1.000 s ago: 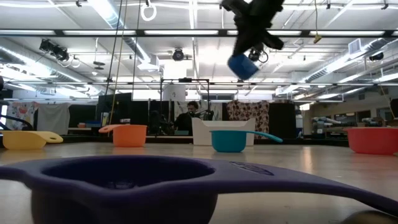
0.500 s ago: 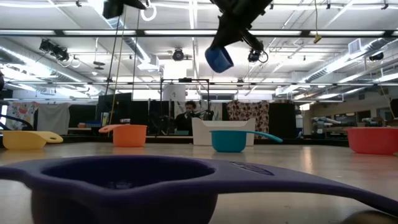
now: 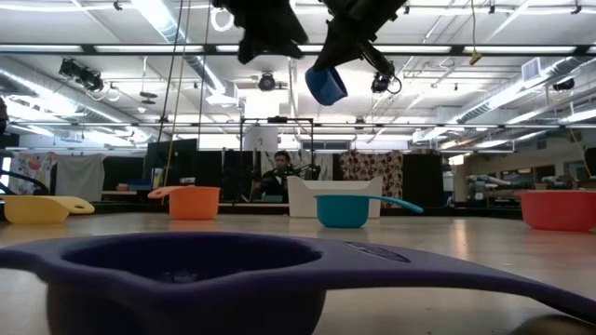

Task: Nest measuring cups in basket
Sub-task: Stack the blue measuring cup on the orange measuring cup

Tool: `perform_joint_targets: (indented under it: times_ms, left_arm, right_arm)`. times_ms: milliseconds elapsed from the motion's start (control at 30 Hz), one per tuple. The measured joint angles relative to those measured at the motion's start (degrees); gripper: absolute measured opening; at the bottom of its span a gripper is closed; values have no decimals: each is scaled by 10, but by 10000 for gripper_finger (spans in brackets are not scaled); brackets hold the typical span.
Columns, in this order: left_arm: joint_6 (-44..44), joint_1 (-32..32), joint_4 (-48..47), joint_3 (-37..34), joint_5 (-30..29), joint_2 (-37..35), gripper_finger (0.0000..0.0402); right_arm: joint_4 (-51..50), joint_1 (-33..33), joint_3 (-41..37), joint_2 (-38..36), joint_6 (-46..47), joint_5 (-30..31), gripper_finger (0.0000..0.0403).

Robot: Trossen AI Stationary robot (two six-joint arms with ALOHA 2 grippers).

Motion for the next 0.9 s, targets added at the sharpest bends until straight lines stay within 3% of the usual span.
perform_joint_targets:
  times_ms: [100, 233, 900]
  left_arm:
    - [64, -17, 19, 0, -87, 18, 126]
    - [124, -34, 42, 1, -144, 26, 126]
    - [138, 0, 74, 0, -158, 30, 126]
  right_arm:
    - [1, 0, 0, 0, -3, 0, 12]
    - [7, 0, 0, 0, -10, -1, 12]
    - [75, 31, 0, -23, -59, 22, 12]
